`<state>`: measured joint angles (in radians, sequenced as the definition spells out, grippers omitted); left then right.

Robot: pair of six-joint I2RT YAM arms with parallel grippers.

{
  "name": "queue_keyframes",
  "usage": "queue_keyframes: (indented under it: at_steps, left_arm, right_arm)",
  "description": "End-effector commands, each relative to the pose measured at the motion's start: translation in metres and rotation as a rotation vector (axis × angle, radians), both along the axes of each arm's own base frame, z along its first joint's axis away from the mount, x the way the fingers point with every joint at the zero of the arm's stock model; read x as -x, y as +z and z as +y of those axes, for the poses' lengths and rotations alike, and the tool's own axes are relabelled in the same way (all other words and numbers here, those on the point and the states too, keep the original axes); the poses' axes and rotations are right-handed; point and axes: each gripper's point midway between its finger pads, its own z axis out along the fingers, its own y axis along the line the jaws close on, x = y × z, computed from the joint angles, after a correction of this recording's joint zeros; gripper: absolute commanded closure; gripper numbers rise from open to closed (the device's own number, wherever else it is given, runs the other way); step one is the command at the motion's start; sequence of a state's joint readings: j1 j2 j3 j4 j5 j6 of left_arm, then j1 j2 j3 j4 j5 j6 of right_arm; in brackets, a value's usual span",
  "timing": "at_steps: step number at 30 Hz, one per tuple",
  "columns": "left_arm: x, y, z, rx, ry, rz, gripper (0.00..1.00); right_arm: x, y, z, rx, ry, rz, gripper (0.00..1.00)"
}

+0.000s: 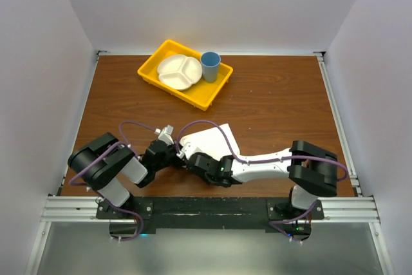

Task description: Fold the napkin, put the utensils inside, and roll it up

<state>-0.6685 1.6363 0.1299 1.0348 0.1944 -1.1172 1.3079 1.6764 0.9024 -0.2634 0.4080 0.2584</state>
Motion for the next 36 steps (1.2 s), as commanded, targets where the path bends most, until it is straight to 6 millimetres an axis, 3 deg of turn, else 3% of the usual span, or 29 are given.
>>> queue_keyframes:
  at_steps: [1, 3, 4, 5, 6, 7, 8, 9, 10, 11, 12, 14, 15, 16, 18, 20, 24, 28, 30, 36]
  left_arm:
    - [0.050, -0.059, 0.042, -0.229, -0.028, 0.203, 1.00]
    - [0.050, -0.057, 0.045, -0.248, -0.031, 0.191, 1.00]
    - [0.041, -0.043, 0.040, -0.225, -0.027, 0.146, 1.00]
    - [0.044, -0.043, 0.044, -0.255, -0.037, 0.147, 1.00]
    - [0.037, -0.037, 0.046, -0.272, -0.020, 0.119, 1.00]
    - [0.018, -0.006, 0.037, -0.234, -0.004, 0.024, 1.00]
    - [0.020, -0.006, 0.046, -0.308, -0.009, 0.028, 0.96]
    - [-0.001, 0.021, 0.043, -0.313, 0.033, -0.048, 0.90]
    - [-0.010, 0.052, 0.043, -0.290, 0.050, -0.125, 0.83]
    - [-0.011, 0.056, 0.054, -0.360, 0.060, -0.138, 0.72]
    - [-0.025, 0.093, 0.055, -0.350, 0.105, -0.214, 0.66]
    - [-0.027, 0.106, 0.065, -0.404, 0.111, -0.226, 0.56]
    - [-0.032, 0.125, 0.062, -0.390, 0.116, -0.254, 0.54]
    - [-0.031, 0.128, 0.062, -0.394, 0.108, -0.257, 0.54]
    - [-0.029, 0.130, 0.054, -0.371, 0.073, -0.247, 0.54]
    - [-0.029, 0.132, 0.045, -0.321, 0.059, -0.250, 0.54]
    - [-0.022, 0.115, 0.026, -0.232, -0.013, -0.230, 0.57]
    - [-0.026, 0.108, 0.007, -0.160, -0.052, -0.235, 0.64]
    - [-0.024, 0.090, 0.006, -0.160, -0.059, -0.193, 0.66]
    - [-0.031, 0.064, 0.005, -0.161, -0.021, -0.167, 0.73]
  right_arm:
    - [0.007, -0.038, -0.019, 0.000, -0.090, 0.103, 0.70]
    - [0.005, -0.041, -0.019, -0.025, -0.108, 0.131, 0.74]
    - [0.012, -0.041, -0.015, -0.052, -0.091, 0.179, 0.78]
    - [0.008, -0.042, -0.014, -0.088, -0.099, 0.198, 0.88]
    - [0.010, -0.041, -0.011, -0.122, -0.092, 0.233, 0.90]
    - [0.013, -0.043, -0.012, -0.148, -0.083, 0.273, 0.91]
    - [0.015, -0.033, 0.000, -0.243, -0.056, 0.340, 0.93]
    - [0.017, -0.030, 0.004, -0.290, -0.043, 0.379, 0.94]
    - [0.021, -0.028, 0.006, -0.329, -0.027, 0.427, 0.94]
    - [0.024, -0.016, 0.016, -0.417, 0.015, 0.510, 0.94]
    - [0.024, -0.011, 0.019, -0.456, 0.015, 0.551, 0.95]
    - [0.023, 0.000, 0.025, -0.549, 0.041, 0.658, 0.96]
    - [0.023, 0.003, 0.027, -0.580, 0.021, 0.713, 0.96]
    - [0.012, 0.005, 0.024, -0.619, -0.011, 0.746, 0.96]
    - [0.014, 0.005, 0.025, -0.674, -0.025, 0.881, 0.97]
    - [0.002, 0.006, 0.023, -0.748, -0.044, 0.929, 0.98]
    - [-0.001, -0.006, 0.011, -0.836, -0.150, 1.083, 1.00]
    - [-0.006, -0.018, -0.002, -0.864, -0.218, 1.112, 1.00]
    - [-0.007, -0.020, -0.003, -0.871, -0.230, 1.115, 1.00]
    - [-0.010, -0.031, -0.010, -0.817, -0.266, 1.070, 1.00]
